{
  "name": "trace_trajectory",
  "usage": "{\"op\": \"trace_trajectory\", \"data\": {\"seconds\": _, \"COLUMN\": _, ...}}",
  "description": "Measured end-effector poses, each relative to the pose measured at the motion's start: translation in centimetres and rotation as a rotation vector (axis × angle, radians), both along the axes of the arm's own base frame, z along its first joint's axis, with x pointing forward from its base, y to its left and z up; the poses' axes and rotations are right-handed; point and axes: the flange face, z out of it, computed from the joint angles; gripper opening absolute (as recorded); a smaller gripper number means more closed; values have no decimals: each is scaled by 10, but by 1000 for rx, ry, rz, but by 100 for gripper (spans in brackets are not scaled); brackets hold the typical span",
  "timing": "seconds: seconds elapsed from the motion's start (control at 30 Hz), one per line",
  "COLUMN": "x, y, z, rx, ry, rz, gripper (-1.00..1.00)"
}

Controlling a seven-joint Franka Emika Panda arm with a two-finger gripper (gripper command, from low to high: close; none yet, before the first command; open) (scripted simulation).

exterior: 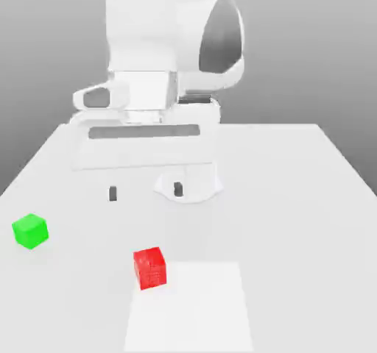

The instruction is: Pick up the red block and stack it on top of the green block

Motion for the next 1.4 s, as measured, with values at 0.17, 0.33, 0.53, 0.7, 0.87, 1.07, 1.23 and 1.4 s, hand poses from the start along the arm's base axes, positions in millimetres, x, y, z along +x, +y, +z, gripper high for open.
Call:
{"op": "trace_trajectory", "data": {"seconds": 0.17, "x": -38, "y": -6, "z": -93, "rx": -7, "ry": 133, "rz": 67, "gripper": 0}}
{"op": "trace_trajectory", "data": {"seconds": 0.33, "x": -42, "y": -7, "z": -138, "rx": -7, "ry": 140, "rz": 67, "gripper": -100}}
{"op": "trace_trajectory", "data": {"seconds": 0.53, "x": -43, "y": -6, "z": -141, "rx": -6, "ry": 142, "rz": 67, "gripper": -100}}
{"op": "trace_trajectory", "data": {"seconds": 0.7, "x": -41, "y": -7, "z": -109, "rx": -7, "ry": 141, "rz": 68, "gripper": -100}}
{"op": "trace_trajectory", "data": {"seconds": 0.87, "x": -47, "y": -45, "z": -74, "rx": 4, "ry": 141, "rz": -64, "gripper": -100}}
{"op": "trace_trajectory", "data": {"seconds": 1.07, "x": -100, "y": -190, "z": -54, "rx": 42, "ry": 136, "rz": -591, "gripper": -100}}
{"op": "trace_trajectory", "data": {"seconds": 1.23, "x": -173, "y": -278, "z": -44, "rx": 68, "ry": 130, "rz": -962, "gripper": -100}}
{"op": "trace_trajectory", "data": {"seconds": 1.4, "x": -172, "y": -283, "z": -76, "rx": 70, "ry": 126, "rz": -973, "gripper": -100}}
